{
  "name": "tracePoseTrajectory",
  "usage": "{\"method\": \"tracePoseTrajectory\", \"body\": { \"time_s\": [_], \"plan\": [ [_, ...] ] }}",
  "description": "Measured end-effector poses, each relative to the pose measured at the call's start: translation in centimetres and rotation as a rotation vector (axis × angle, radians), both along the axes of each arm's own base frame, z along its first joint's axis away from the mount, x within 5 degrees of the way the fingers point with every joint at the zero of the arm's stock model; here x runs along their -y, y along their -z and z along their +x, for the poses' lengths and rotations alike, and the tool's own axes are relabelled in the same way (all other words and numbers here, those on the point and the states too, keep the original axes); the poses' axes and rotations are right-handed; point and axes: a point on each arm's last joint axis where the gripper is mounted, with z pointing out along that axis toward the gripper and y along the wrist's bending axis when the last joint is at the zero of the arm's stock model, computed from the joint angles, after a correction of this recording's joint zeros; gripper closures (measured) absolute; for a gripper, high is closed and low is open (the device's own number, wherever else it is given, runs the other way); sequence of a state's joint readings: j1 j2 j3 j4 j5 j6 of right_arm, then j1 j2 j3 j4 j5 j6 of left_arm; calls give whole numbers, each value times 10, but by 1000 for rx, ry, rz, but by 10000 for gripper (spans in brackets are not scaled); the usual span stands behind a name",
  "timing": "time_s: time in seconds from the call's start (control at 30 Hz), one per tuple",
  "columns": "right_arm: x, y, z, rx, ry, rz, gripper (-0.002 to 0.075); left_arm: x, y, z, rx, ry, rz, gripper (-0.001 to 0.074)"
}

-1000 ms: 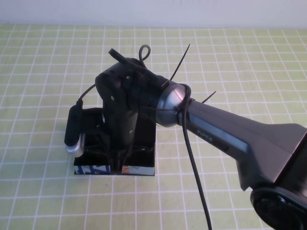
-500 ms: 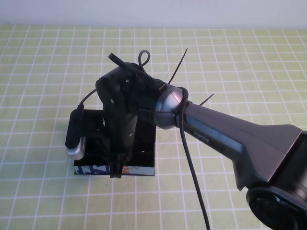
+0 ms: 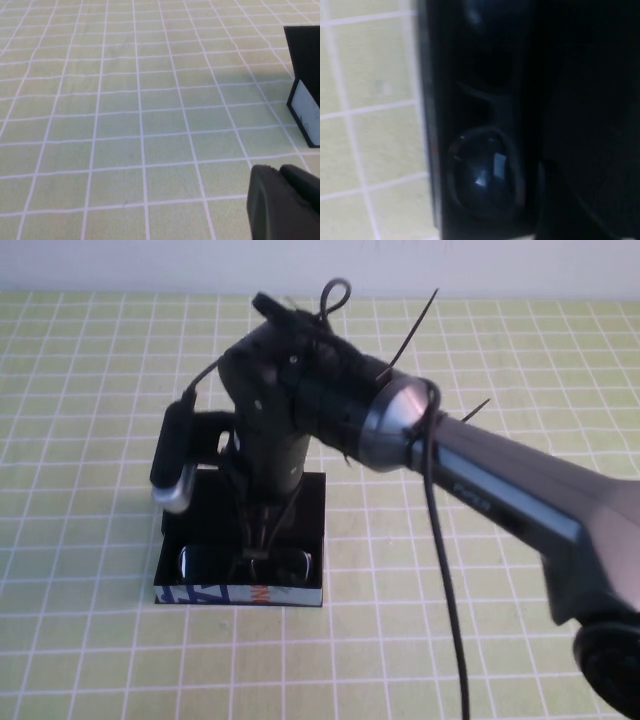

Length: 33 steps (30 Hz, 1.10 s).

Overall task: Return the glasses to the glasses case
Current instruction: Place the glasses in the glasses case, then close the glasses case

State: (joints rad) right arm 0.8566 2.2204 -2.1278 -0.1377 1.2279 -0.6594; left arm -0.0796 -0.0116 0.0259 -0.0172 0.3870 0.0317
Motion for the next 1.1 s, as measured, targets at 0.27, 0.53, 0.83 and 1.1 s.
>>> {"method": "tracePoseTrajectory", "body": {
  "time_s": [0.27,0.53,0.83,1.1],
  "plan": [
    [23,-52,-2,84,104,73,686,0,0,0,0,0,1,737],
    [54,-66,19,-31,222,212,735,0,0,0,0,0,1,737],
    [96,-70,53,-193,374,393,737,0,-1,0,16,0,14,737],
    [115,-73,66,-275,496,488,737,1,-22,4,219,-52,-325,737]
  ]
}}
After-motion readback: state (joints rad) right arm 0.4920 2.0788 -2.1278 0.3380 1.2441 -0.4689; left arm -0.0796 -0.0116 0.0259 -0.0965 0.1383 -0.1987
